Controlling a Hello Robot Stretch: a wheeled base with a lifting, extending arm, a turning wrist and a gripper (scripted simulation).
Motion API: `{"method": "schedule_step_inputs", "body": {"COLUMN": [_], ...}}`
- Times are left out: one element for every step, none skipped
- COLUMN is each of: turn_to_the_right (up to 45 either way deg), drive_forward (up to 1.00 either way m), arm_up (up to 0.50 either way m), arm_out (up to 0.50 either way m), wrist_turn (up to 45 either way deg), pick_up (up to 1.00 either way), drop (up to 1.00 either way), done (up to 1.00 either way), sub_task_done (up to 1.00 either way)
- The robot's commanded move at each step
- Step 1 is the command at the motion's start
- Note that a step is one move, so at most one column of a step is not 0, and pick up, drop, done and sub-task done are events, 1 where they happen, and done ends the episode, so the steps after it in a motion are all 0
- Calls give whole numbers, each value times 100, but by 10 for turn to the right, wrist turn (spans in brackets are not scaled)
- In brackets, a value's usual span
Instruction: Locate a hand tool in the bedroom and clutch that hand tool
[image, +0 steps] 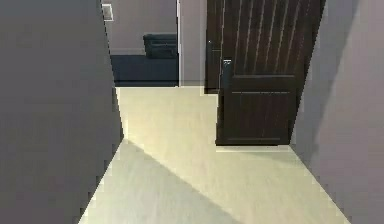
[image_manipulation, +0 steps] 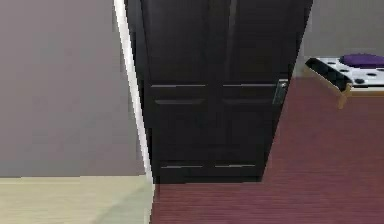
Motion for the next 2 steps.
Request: {"method": "schedule_step_inputs", "body": {"turn_to_the_right": [0, -150], "drive_forward": [50, 0], "arm_up": [0, 0], "arm_out": [0, 0], "wrist_turn": [0, 0], "pick_up": [0, 0], "drop": [0, 0], "done": [0, 0], "sub_task_done": [0, 0]}}
